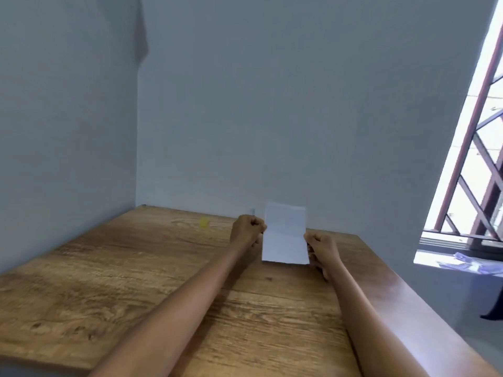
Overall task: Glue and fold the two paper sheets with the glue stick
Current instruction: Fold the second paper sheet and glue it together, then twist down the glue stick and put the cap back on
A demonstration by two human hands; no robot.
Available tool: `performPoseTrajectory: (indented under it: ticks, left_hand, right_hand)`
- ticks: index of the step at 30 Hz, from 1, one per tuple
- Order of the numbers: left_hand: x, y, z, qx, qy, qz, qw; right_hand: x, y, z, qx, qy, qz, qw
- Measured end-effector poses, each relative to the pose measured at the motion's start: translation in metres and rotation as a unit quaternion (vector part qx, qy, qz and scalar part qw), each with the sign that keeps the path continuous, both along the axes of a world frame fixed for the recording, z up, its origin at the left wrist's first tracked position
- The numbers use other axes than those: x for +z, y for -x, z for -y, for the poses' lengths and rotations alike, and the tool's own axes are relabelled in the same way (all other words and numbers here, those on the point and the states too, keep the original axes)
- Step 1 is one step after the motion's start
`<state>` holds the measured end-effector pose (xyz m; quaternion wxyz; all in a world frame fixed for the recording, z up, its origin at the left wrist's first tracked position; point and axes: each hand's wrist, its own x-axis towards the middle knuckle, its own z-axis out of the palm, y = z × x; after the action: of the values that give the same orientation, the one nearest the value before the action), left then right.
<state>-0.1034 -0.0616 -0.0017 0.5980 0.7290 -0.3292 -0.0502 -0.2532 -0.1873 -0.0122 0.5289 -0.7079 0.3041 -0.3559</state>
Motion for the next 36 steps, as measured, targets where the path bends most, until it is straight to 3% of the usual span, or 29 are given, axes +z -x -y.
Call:
performPoseTrajectory:
  ticks: [6, 16, 20, 23, 28, 31, 36]
  left_hand:
    - [0.001, 0.037, 0.083, -0.027, -0.083, 0.067, 0.994]
    - [-0.029, 0.029, 0.116, -0.009, -0.214, 0.192, 0.958]
    - [-0.023, 0.035, 0.106, -0.012, -0.214, 0.233, 0.949]
    - [-0.016, 0.038, 0.083, -0.01, -0.2, 0.26, 0.944]
    - [-0.003, 0.013, 0.022, 0.03, -0.149, 0.269, 0.951]
    - [0.0, -0.012, -0.011, 0.099, -0.115, 0.261, 0.953]
    - [-0.006, -0.045, -0.036, 0.147, -0.121, 0.242, 0.951]
  right_hand:
    - [0.001, 0.027, 0.063, -0.181, 0.119, -0.131, 0.968]
    - [-0.006, 0.008, 0.076, -0.22, 0.203, -0.277, 0.913]
    - [0.0, 0.011, 0.074, -0.221, 0.206, -0.282, 0.911]
    - [0.006, 0.013, 0.067, -0.231, 0.258, -0.226, 0.911]
    - [0.012, -0.02, 0.034, -0.115, 0.346, -0.169, 0.916]
    - [0.008, -0.062, 0.01, -0.024, 0.314, -0.15, 0.937]
    - [-0.004, -0.134, -0.016, 0.037, 0.234, -0.179, 0.955]
